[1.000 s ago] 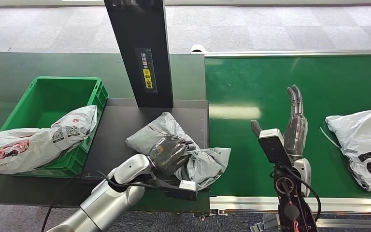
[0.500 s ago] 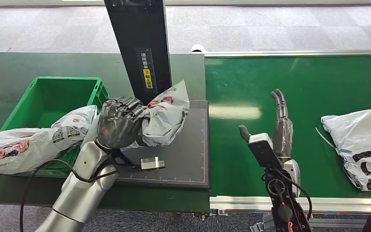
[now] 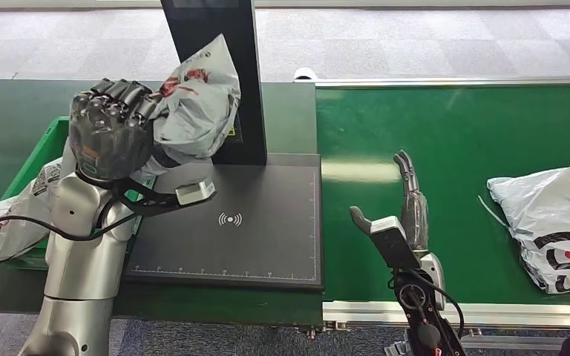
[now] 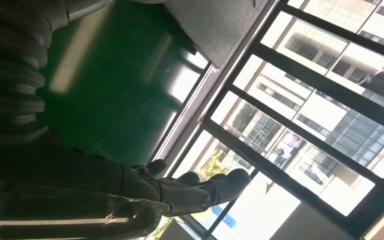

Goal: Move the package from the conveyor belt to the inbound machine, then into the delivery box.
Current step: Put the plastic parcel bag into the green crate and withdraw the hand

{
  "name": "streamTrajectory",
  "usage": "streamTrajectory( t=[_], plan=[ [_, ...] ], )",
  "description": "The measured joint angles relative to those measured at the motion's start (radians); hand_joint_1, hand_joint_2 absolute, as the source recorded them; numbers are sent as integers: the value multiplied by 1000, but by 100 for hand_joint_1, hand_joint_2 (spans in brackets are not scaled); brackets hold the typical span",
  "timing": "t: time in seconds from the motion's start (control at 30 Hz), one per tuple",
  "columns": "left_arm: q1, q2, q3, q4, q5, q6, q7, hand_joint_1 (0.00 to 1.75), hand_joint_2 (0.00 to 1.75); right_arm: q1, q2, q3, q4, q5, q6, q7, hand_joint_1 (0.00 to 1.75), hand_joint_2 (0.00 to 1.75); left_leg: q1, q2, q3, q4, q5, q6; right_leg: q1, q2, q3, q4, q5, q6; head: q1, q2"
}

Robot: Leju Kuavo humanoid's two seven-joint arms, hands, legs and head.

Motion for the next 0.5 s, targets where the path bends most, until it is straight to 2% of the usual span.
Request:
streamTrajectory(
  t=[0.07,0.13,0.3,0.5],
  plan=[
    [-58,40,-41,11,-28,0,117,175,175,36,-6,2,-29,-2,-8,6,0,175,0,0,-1,0,0,0,0,0,0,0,0,0,0,0],
    [-103,69,-74,23,-36,0,156,175,175,60,-11,5,-52,-1,-11,10,0,175,0,1,0,0,0,0,0,1,0,0,0,0,0,0],
    [-149,103,-117,40,-40,0,163,175,175,89,-19,6,-82,-1,-12,12,0,175,0,2,0,0,0,0,0,1,0,0,0,0,0,0],
    [-168,120,-136,51,-40,0,165,175,175,99,-24,7,-99,-1,-12,12,0,175,0,2,0,0,0,0,0,1,0,0,0,0,0,0]
  ],
)
